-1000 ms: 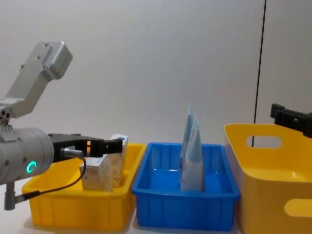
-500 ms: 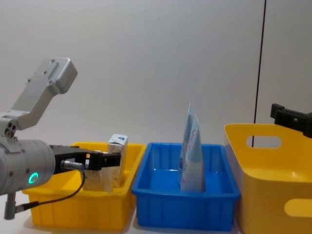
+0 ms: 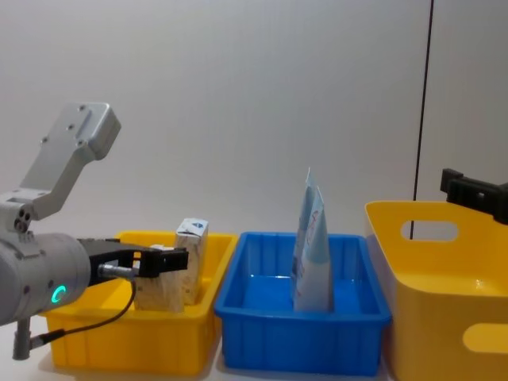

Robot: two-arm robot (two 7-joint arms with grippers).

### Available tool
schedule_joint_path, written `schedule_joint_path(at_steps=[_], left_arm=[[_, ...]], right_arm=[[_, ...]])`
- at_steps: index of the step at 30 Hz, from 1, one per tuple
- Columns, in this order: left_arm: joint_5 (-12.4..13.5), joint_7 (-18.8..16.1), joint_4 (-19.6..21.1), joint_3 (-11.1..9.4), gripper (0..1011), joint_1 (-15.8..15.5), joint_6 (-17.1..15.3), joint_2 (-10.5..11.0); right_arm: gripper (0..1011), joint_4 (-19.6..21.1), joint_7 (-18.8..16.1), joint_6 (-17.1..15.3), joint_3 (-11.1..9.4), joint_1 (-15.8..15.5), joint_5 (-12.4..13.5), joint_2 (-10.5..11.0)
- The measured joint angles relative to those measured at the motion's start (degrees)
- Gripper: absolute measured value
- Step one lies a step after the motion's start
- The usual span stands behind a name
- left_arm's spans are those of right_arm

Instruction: Bimanual collaborative sorting of washing and personal care products

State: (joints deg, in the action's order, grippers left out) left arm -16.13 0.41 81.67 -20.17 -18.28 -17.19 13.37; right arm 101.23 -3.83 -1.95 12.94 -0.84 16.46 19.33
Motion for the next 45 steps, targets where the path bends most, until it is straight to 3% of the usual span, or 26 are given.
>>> schedule_joint_path(at_steps=[15,32,45], left_arm=[[-0.9,-0.5,-2.0,1.8,1002,-0.5,0.1,-2.0],[-1.9,1.8,-3.8,2.3,1002,-2.3,-3.3,-2.8],[-0.8,1.4,-3.8,2.2,1002,-3.2,-6.4,-3.0]], right_arm=[[1000,0.0,0.0,0.0,0.0,0.0,0.0,0.0],[1000,0.0,0.0,0.0,0.0,0.0,0.0,0.0],[1000,0.0,0.0,0.0,0.0,0.0,0.0,0.0]])
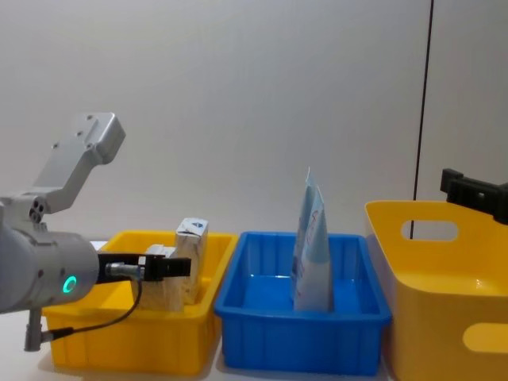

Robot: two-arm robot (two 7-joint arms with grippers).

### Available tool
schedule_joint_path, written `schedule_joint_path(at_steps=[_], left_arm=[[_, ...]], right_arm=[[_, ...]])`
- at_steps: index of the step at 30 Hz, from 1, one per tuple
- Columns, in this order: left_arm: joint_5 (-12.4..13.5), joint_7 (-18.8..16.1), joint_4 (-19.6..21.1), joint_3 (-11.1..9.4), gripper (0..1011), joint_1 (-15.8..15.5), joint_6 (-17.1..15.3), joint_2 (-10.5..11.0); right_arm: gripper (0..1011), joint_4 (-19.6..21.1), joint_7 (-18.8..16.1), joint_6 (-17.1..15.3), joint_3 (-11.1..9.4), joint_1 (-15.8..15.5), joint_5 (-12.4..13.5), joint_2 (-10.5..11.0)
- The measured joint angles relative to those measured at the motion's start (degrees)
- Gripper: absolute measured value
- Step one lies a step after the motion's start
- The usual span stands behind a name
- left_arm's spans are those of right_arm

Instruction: Bimanual collaborative sorting of washing and personal care products

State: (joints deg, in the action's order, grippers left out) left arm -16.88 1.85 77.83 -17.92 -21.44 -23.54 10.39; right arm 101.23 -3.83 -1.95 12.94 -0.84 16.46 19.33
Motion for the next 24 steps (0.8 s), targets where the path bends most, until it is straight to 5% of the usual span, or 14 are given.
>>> schedule_joint_path(at_steps=[24], left_arm=[[2.3,-1.4,-0.8,-0.7,967,-1.5,-4.2,-1.0]], right_arm=[[1000,0.0,0.0,0.0,0.0,0.0,0.0,0.0]])
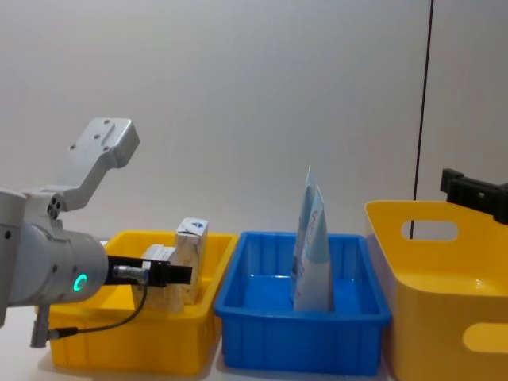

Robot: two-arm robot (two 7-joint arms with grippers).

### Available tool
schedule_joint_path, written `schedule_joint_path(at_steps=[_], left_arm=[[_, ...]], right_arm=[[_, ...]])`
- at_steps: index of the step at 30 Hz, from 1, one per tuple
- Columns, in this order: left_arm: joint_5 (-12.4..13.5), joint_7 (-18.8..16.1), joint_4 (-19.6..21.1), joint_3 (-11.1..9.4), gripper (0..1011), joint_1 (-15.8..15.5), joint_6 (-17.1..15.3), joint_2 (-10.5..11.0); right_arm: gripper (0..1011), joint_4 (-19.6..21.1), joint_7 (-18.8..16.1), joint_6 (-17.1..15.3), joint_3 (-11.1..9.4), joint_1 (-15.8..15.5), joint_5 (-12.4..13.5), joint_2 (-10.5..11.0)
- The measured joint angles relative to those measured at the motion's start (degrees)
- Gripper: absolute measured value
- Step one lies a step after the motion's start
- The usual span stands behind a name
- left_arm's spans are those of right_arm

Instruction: Bimanual collaborative sorting of washing and personal care products

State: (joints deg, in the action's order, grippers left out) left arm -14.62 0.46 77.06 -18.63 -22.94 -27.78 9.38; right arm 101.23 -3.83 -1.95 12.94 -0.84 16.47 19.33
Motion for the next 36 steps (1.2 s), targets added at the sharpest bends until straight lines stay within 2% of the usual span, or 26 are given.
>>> schedule_joint_path(at_steps=[5,10,19,25,36], left_arm=[[0.2,-0.1,-0.1,0.0,865,-0.1,-0.3,-0.1],[0.3,-0.2,-0.1,-0.1,684,-0.2,-0.6,-0.2],[0.4,-0.3,-0.2,-0.1,437,-0.2,-0.8,-0.2],[0.5,-0.4,-0.2,-0.1,390,-0.2,-0.9,-0.3],[0.7,0.8,0.1,-0.3,376,-0.2,0.0,0.3]], right_arm=[[1000,0.0,0.0,0.0,0.0,0.0,0.0,0.0],[1000,0.0,0.0,0.0,0.0,0.0,0.0,0.0],[1000,0.0,0.0,0.0,0.0,0.0,0.0,0.0],[1000,0.0,0.0,0.0,0.0,0.0,0.0,0.0],[1000,0.0,0.0,0.0,0.0,0.0,0.0,0.0]])
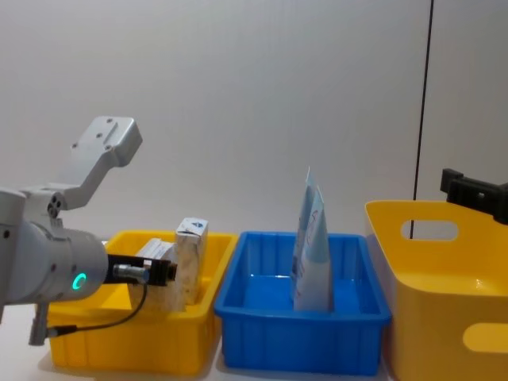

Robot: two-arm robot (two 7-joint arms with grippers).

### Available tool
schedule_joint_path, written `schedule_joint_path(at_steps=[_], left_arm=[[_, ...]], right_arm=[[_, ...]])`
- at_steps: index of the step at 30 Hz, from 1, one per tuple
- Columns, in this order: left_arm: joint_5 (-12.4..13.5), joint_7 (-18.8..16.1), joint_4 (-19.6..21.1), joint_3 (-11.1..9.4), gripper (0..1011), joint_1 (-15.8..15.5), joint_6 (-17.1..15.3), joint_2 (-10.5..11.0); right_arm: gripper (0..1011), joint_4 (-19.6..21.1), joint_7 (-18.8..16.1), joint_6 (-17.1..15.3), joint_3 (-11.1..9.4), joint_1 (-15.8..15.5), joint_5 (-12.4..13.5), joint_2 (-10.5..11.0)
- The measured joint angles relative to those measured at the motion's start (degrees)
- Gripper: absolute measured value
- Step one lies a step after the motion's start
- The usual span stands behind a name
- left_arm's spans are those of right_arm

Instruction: Bimanual collaborative sorting of washing and personal care products

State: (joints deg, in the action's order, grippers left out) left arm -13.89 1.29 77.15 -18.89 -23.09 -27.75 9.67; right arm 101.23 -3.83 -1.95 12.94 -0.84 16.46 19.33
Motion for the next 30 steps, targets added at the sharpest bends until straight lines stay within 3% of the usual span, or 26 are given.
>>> schedule_joint_path(at_steps=[12,30], left_arm=[[0.6,5.9,2.2,-1.1,376,0.1,4.5,3.5],[1.7,18.7,7.2,-2.6,376,-0.3,12.8,11.6]], right_arm=[[1000,0.0,0.0,0.0,0.0,0.0,0.0,0.0],[1000,0.0,0.0,0.0,0.0,0.0,0.0,0.0]])
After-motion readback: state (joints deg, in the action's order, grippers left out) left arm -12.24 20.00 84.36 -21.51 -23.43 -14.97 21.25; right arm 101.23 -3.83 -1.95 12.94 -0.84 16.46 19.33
